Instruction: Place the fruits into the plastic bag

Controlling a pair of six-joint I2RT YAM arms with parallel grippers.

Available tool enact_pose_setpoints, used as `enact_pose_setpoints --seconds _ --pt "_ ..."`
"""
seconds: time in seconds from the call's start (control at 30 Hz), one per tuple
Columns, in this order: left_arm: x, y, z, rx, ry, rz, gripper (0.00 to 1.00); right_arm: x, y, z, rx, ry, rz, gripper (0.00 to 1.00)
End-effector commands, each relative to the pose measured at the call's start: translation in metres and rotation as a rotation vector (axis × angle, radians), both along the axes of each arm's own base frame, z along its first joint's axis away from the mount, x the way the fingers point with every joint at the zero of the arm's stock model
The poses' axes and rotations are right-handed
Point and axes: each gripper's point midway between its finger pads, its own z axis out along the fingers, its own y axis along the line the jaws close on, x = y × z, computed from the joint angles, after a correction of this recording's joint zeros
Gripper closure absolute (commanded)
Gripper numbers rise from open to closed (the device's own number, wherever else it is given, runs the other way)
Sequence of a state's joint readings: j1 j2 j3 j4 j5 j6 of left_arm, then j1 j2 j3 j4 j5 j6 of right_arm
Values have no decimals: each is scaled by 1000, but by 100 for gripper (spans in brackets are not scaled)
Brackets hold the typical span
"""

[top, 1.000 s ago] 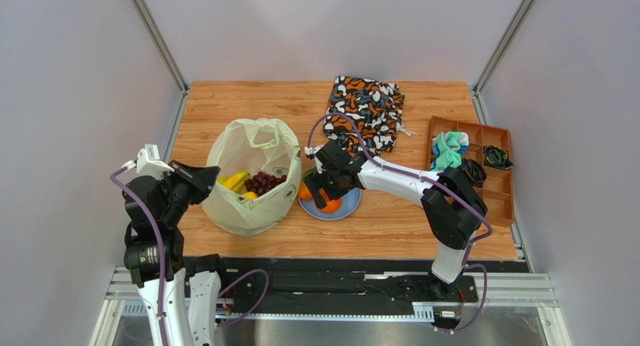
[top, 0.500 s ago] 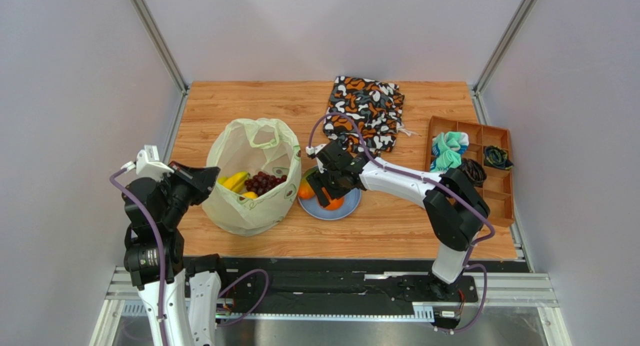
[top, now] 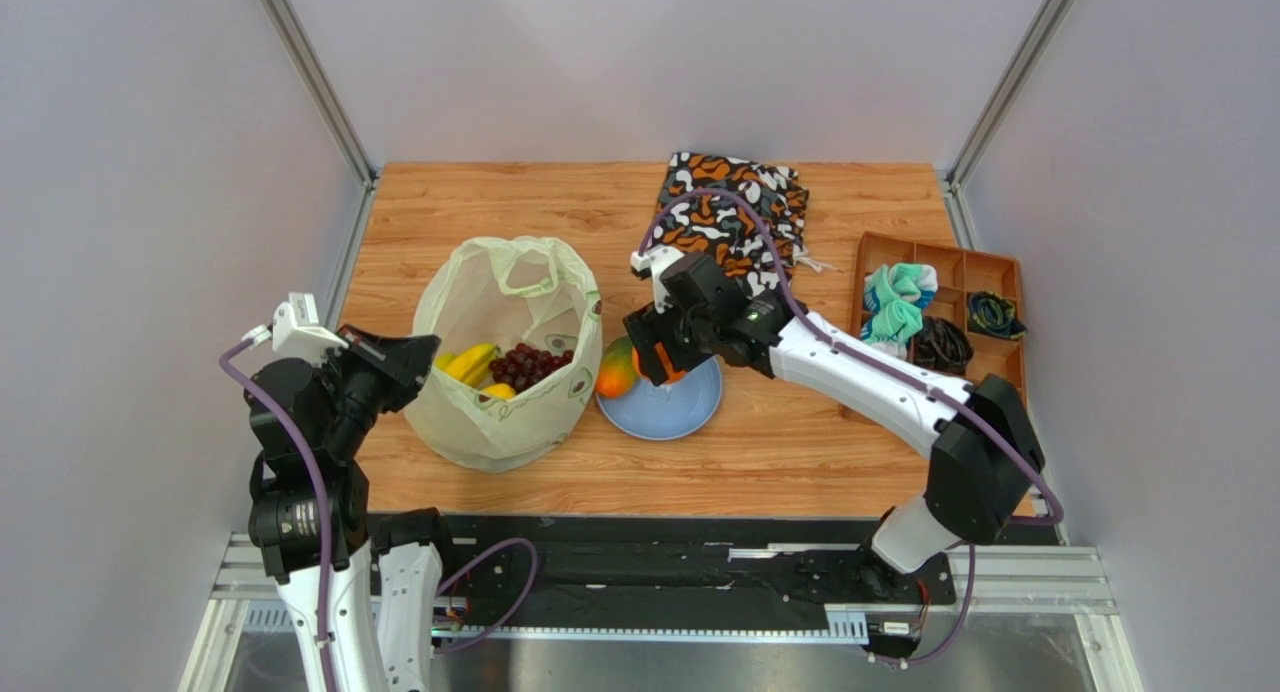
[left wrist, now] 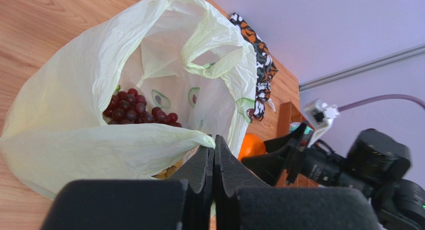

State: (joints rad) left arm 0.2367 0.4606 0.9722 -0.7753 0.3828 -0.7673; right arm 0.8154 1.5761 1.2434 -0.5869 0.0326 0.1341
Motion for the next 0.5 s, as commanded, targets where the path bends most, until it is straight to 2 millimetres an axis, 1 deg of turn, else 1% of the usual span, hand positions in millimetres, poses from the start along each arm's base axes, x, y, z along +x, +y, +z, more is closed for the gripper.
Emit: enact_pose_setpoints --seconds 0.0,0.1,0.13,0.17,0.23,0.27,0.3,0.33,0.37,0.4,0.43,0.47 --pt "0 -1 0 14 -16 -10 100 9 27 99 246 -135 39 63" --pt "1 -1 -1 11 -10 -13 100 7 39 133 340 -159 65 63" --pt "0 -1 -1 11 -13 -13 100 7 44 149 387 -169 69 63" --pt "1 -1 -2 10 -8 -10 100 2 52 159 432 -157 97 64" --pt "0 -2 -2 7 -9 -15 100 2 65 181 500 -170 125 65" --pt "0 -2 -3 6 -8 -15 100 4 69 186 486 -197 140 65" --pt "0 -2 -3 4 -8 -16 100 -9 76 182 438 -194 174 65" --pt "0 -2 -3 4 -6 -16 100 -10 82 183 393 -225 197 65" --pt "0 -2 -3 6 -8 -15 100 -11 94 187 330 -282 231 65" --pt "0 -2 -3 6 -8 -15 100 -15 96 180 277 -274 250 66" --pt "1 -1 -3 6 -6 -13 100 -17 102 179 261 -278 267 66" --pt "0 -2 -3 6 -8 -16 100 -19 112 180 267 -272 286 66"
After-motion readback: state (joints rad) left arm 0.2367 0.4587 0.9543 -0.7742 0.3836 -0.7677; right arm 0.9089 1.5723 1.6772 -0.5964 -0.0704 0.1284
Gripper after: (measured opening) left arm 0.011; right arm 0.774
